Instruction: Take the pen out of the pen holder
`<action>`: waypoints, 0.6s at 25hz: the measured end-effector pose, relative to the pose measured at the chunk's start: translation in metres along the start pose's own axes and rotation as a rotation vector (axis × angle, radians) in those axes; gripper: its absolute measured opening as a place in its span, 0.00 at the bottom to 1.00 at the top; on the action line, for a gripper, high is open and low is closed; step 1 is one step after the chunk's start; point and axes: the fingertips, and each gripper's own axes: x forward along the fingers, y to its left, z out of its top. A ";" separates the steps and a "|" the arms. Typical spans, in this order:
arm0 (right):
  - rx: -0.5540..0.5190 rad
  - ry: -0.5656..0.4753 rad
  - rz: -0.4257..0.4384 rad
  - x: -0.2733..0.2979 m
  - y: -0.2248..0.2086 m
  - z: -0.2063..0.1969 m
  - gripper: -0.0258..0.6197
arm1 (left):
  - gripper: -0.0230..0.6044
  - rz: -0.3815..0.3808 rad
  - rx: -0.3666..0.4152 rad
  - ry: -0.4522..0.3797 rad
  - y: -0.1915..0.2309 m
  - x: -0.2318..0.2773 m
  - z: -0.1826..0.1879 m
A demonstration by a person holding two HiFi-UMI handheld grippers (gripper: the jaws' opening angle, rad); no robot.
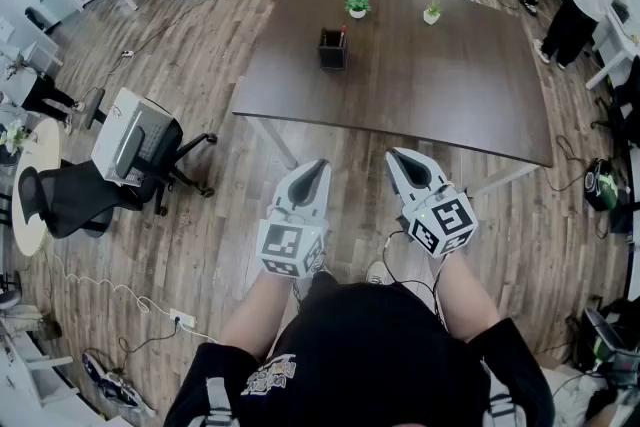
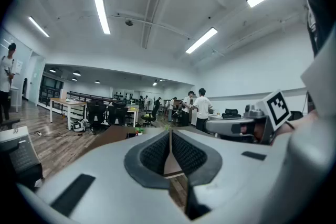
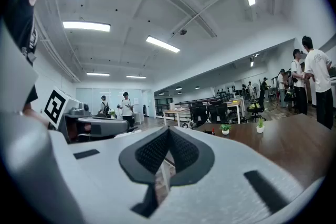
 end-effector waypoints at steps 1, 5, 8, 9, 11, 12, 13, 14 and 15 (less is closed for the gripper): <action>-0.001 -0.001 -0.001 0.000 0.002 0.001 0.05 | 0.06 -0.001 0.000 -0.001 0.001 -0.001 0.001; -0.005 -0.001 -0.003 0.003 0.009 0.003 0.05 | 0.06 -0.006 0.001 -0.005 0.006 -0.006 0.004; -0.006 0.002 -0.004 0.006 0.015 0.004 0.05 | 0.06 -0.009 -0.001 -0.006 0.010 -0.010 0.005; -0.006 0.002 -0.005 0.007 0.016 0.004 0.05 | 0.06 -0.011 -0.001 -0.006 0.012 -0.011 0.005; -0.002 -0.002 -0.007 0.009 0.019 0.004 0.05 | 0.06 -0.013 -0.002 -0.006 0.015 -0.012 0.004; 0.002 -0.006 -0.009 0.010 0.020 0.004 0.05 | 0.06 -0.013 -0.002 -0.005 0.016 -0.013 0.004; 0.005 -0.012 -0.014 0.010 0.020 0.005 0.05 | 0.06 -0.014 -0.002 -0.004 0.018 -0.013 0.004; 0.006 -0.017 -0.020 0.011 0.020 0.005 0.05 | 0.06 -0.013 -0.002 -0.004 0.020 -0.013 0.005; 0.005 -0.020 -0.026 0.013 0.020 0.007 0.05 | 0.06 -0.014 -0.001 -0.004 0.022 -0.013 0.005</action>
